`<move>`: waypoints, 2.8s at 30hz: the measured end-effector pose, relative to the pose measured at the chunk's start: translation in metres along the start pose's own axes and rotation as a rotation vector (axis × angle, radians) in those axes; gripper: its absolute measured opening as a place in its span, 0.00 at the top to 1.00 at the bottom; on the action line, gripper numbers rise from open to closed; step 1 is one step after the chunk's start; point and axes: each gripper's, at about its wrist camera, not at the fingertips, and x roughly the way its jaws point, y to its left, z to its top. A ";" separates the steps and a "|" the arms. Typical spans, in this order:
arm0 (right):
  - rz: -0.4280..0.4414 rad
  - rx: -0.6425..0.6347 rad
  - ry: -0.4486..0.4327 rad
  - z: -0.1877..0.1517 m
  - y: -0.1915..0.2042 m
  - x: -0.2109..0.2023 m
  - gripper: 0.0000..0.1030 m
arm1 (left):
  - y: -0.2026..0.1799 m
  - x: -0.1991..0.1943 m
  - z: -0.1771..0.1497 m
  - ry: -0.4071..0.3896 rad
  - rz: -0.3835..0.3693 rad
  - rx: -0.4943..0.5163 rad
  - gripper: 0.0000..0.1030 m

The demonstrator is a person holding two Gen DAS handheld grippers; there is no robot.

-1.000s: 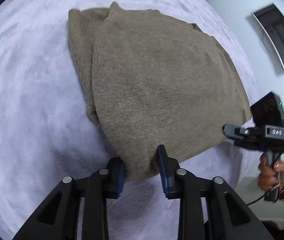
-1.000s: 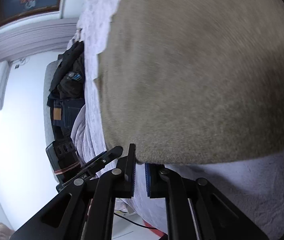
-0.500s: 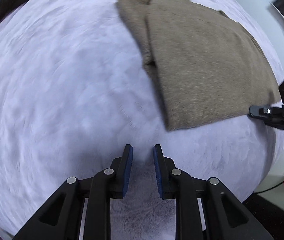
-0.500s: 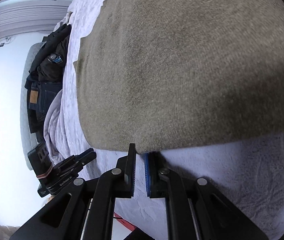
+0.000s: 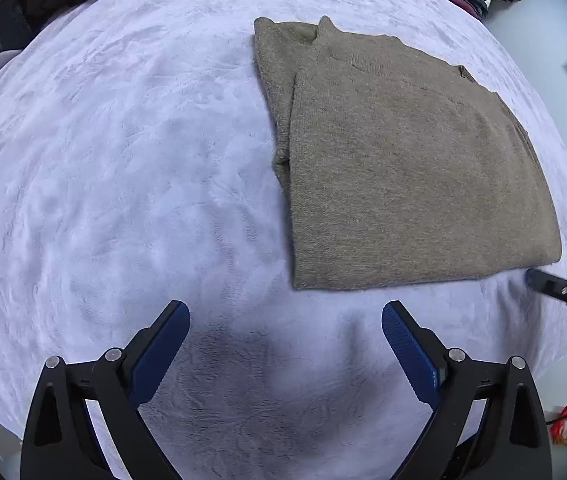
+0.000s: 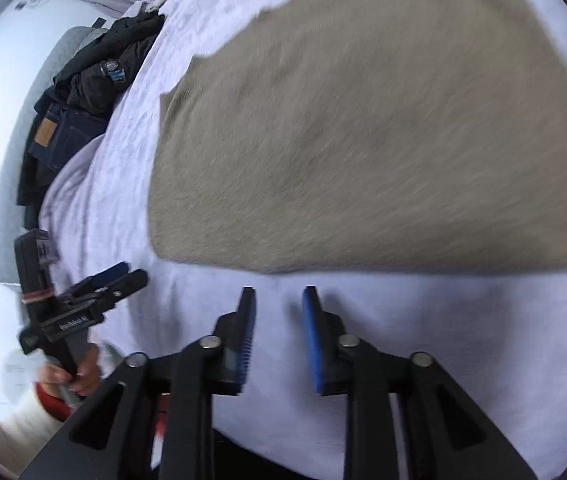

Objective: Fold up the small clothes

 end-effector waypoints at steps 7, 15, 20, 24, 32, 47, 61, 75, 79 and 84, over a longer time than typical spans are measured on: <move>-0.279 0.095 -0.215 0.019 -0.069 -0.080 0.69 | -0.027 0.008 0.021 -0.033 0.001 -0.030 0.06; -0.410 0.225 -0.118 0.011 -0.127 -0.061 0.69 | -0.057 0.049 0.024 0.017 0.054 -0.034 0.06; -0.481 0.111 -0.170 0.010 -0.096 -0.072 0.69 | -0.056 0.057 0.022 0.039 0.070 -0.052 0.06; -0.432 0.014 -0.193 0.017 -0.062 -0.069 0.68 | -0.056 0.058 0.023 0.042 0.079 -0.052 0.06; -0.250 -0.063 -0.111 0.017 -0.023 -0.030 0.64 | -0.055 0.058 0.022 0.051 0.070 -0.061 0.06; -0.136 -0.095 -0.026 0.005 0.000 -0.001 0.63 | -0.039 0.071 0.022 0.083 0.021 -0.087 0.01; 0.250 0.178 0.048 0.004 -0.023 0.039 0.53 | 0.010 0.043 0.006 0.045 -0.347 -0.360 0.01; 0.553 0.366 -0.038 0.040 -0.031 0.065 0.89 | -0.002 0.051 0.002 -0.017 -0.573 -0.550 0.01; 0.555 0.348 -0.035 0.044 -0.026 0.060 0.89 | -0.003 0.061 0.018 -0.074 -0.594 -0.619 0.01; 0.542 0.344 -0.018 0.038 -0.026 0.062 0.89 | -0.007 0.057 0.043 -0.153 -0.489 -0.624 0.02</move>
